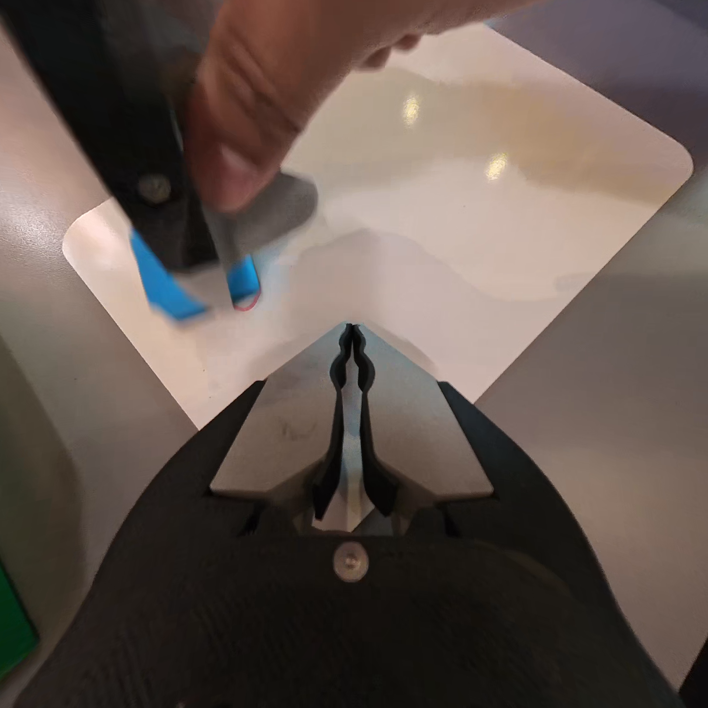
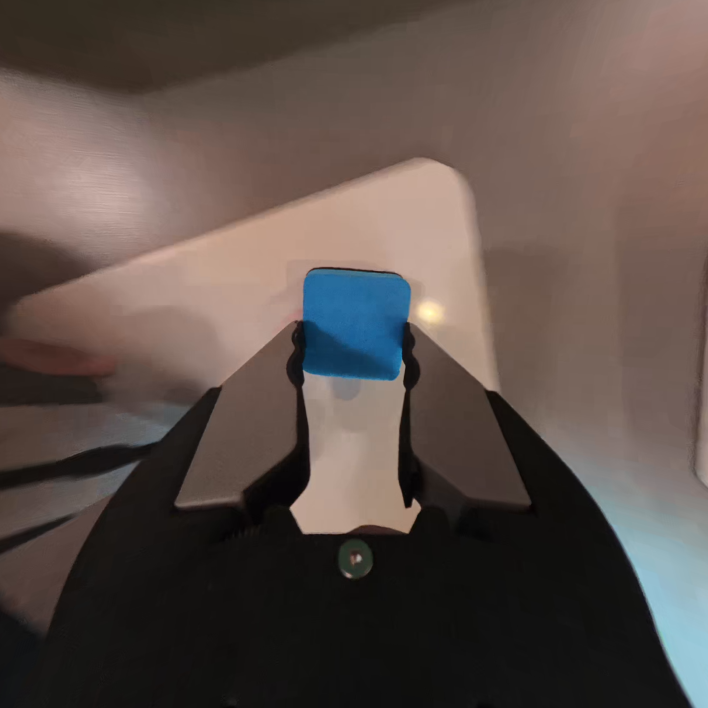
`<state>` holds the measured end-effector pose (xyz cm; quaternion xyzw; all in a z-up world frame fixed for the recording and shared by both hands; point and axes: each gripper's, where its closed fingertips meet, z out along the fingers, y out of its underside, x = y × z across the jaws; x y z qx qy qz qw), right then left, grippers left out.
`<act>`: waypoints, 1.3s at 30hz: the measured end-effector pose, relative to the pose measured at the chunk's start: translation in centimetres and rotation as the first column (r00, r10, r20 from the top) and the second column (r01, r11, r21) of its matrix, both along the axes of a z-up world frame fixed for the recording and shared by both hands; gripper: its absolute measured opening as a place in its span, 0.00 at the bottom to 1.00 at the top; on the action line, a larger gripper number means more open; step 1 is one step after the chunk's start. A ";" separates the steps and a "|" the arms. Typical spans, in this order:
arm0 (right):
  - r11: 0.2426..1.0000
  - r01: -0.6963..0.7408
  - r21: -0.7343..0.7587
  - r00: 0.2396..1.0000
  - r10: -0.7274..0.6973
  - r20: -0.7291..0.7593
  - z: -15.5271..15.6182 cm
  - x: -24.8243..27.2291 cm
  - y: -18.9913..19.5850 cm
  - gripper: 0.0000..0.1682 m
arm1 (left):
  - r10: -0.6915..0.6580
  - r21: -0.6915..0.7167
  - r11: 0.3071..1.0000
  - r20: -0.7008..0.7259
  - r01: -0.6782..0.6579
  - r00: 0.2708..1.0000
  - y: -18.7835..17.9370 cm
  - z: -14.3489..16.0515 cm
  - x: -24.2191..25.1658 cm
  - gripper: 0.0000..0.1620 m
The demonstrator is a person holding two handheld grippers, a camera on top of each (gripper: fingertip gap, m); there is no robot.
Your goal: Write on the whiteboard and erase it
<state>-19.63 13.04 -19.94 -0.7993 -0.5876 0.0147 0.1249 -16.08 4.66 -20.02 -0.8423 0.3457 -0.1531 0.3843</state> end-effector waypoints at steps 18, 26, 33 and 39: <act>0.996 0.037 -0.086 0.998 -0.033 0.047 -0.2 0.1 -0.4 0.29 | -0.004 0.005 1.000 -0.005 0.004 1.000 -0.1 0.0 0.0 0.00; 0.995 0.086 -0.059 0.990 -0.078 0.120 -0.1 2.8 -0.9 0.29 | -0.003 -0.003 1.000 0.003 0.003 1.000 -0.1 0.0 0.0 0.00; 0.995 0.092 0.034 0.985 -0.096 0.147 0.1 2.6 0.9 0.29 | -0.002 0.003 1.000 -0.003 0.002 1.000 -0.1 0.0 0.0 0.00; 0.996 -0.007 -0.086 1.000 0.008 0.009 -0.3 -1.2 0.1 0.30 | -0.003 0.000 1.000 0.000 0.003 1.000 -0.1 0.0 0.0 0.00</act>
